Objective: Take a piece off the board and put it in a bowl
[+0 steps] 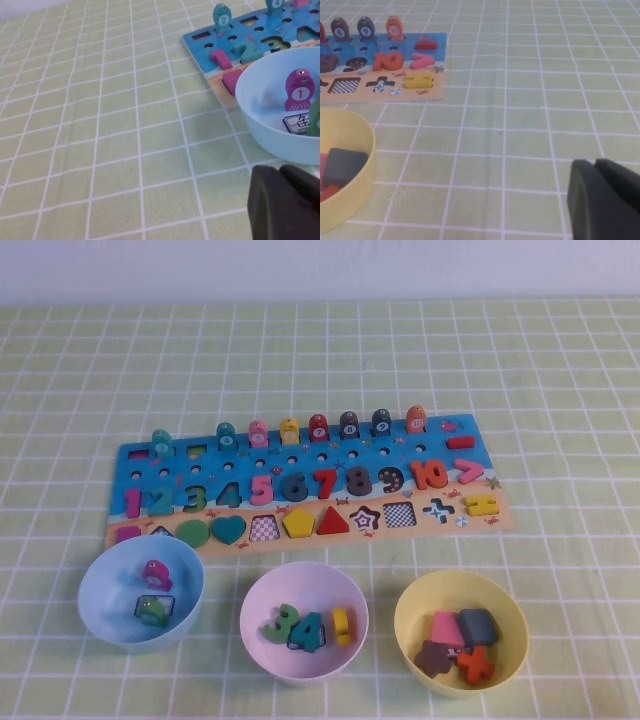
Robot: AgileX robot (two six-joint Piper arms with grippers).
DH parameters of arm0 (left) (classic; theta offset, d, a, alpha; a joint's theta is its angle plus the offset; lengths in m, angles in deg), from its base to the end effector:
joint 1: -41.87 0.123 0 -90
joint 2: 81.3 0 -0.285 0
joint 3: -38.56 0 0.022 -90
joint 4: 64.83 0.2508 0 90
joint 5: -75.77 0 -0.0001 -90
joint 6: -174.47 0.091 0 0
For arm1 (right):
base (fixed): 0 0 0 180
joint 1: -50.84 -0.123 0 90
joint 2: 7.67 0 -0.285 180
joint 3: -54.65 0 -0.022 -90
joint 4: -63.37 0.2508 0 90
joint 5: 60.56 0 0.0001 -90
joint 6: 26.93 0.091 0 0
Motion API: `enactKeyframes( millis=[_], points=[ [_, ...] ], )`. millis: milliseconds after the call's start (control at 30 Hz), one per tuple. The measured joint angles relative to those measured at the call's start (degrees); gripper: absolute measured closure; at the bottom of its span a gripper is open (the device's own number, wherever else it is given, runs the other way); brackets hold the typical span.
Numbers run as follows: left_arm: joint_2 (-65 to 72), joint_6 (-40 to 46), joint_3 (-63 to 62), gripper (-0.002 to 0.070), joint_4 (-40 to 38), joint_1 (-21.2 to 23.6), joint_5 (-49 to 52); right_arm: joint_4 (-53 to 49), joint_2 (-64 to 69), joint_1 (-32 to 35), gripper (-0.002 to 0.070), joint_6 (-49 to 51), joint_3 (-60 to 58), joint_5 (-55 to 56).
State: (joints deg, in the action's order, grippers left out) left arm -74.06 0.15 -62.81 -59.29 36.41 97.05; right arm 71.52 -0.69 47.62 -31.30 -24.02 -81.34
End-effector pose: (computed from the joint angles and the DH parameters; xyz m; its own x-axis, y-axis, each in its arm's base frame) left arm 0.0528 -0.0018 0.1721 -0.2752 0.2152 -0.9370 0.1156 0.9750 0.1900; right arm 0.0524 0.0075 0.1731 -0.2847 0.0408 -0.9578 -0.0883 0.9937 0.0686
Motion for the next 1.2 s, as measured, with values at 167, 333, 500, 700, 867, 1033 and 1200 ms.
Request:
enactKeyframes(
  millis=[167, 333, 500, 700, 867, 1033, 1200],
  points=[
    [0.0, 0.0, 0.0, 0.0680, 0.4, 0.0, 0.0, 0.0, 0.0, 0.0, 0.0694, 0.0, 0.0, 0.0],
    [0.0, -1.6, 0.0, 0.0680, -2.0, 0.0, -5.0, 0.0, 0.0, 0.0, 0.0694, 0.0, 0.0, 0.0],
    [0.0, -14.3, 0.0, 0.0680, -14.6, 0.0, -21.0, 0.0, 0.0, 0.0, 0.0694, 0.0, 0.0, 0.0],
    [0.0, -19.3, 0.0, 0.0680, -18.2, 0.0, -30.4, 0.0, 0.0, 0.0, 0.0694, 0.0, 0.0, 0.0],
    [0.0, -19.6, 0.0, 0.0680, -18.4, 0.0, -30.8, 0.0, 0.0, 0.0, 0.0694, 0.0, 0.0, 0.0],
    [0.0, -26.0, -0.8, 0.0680, -22.0, 0.0, -23.3, 0.0, 0.0, 0.0, 0.0694, 0.0, 0.0, 0.0],
    [7.3, -19.8, -13.1, 0.0680, -22.0, 0.0, 3.4, 0.0, 0.0, 0.0, 0.0694, 0.0, 0.0, 0.0]
  ],
)
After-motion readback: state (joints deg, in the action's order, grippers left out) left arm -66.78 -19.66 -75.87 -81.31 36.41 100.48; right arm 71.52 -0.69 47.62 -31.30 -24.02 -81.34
